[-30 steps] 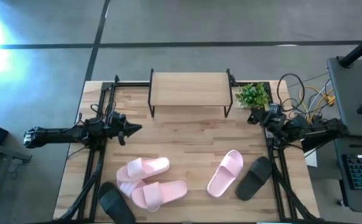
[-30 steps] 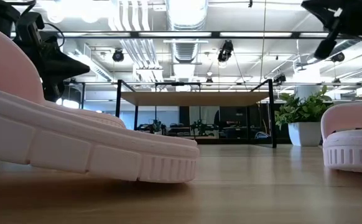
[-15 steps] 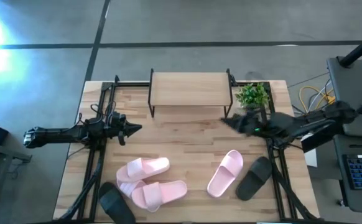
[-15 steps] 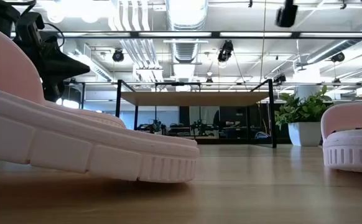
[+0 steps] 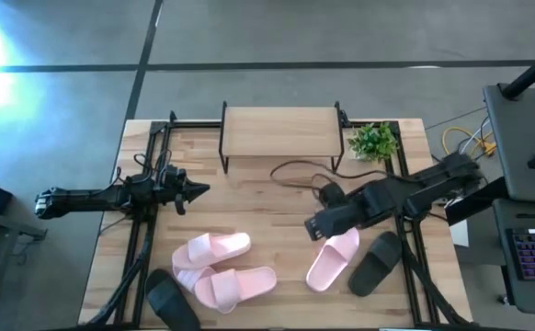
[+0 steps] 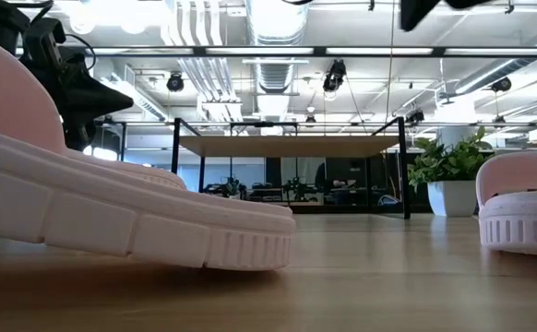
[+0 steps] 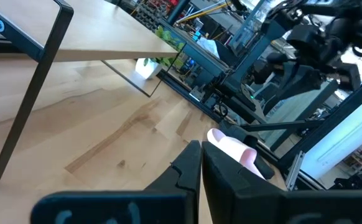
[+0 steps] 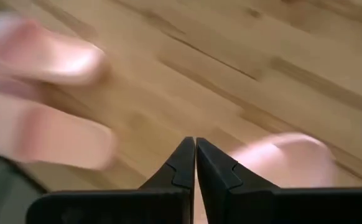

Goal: Pick and place slides into the shelf
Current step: Put the black slipper under the shelf

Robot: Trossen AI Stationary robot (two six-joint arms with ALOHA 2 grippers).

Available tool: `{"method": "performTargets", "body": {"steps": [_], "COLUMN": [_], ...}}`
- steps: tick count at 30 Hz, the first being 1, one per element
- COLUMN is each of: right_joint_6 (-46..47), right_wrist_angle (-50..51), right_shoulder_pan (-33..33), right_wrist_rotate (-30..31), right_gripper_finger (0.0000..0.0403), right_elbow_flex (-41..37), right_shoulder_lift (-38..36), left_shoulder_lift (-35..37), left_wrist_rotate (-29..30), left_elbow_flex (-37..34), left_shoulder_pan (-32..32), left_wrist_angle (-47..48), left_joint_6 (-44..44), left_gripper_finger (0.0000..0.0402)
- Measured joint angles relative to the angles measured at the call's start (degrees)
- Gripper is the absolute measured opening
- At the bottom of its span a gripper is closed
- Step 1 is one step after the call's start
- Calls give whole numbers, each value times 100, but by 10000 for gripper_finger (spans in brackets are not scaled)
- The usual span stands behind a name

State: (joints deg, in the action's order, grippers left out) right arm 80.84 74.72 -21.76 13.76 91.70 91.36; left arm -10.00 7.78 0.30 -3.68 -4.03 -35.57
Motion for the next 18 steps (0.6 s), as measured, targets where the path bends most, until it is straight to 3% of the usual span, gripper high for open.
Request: {"method": "performTargets", "body": {"steps": [4, 9, 13, 18], "right_joint_6": [-80, -499, -29, 783], "right_wrist_angle": [1583, 1564, 1544, 1531], "right_shoulder_pan": [-134, -394, -720, -1288], "right_wrist_rotate": [-682, -1341, -1797, -3149], "right_gripper_finger": [9, 9, 9, 9], "right_elbow_flex": [1081, 1559, 1435, 779], "right_shoulder_lift": [884, 1558, 1847, 2028], "left_shoulder_lift": [0, -4, -13, -23], "left_wrist_rotate": [-1, 1, 3, -5], "left_elbow_flex": [0, 0, 0, 0], "left_shoulder_pan": [0, 0, 0, 0], "left_wrist_angle": [0, 1, 6, 9], "left_joint_6": [-2, -2, 0, -2], "left_gripper_finger": [0, 0, 0, 0]}}
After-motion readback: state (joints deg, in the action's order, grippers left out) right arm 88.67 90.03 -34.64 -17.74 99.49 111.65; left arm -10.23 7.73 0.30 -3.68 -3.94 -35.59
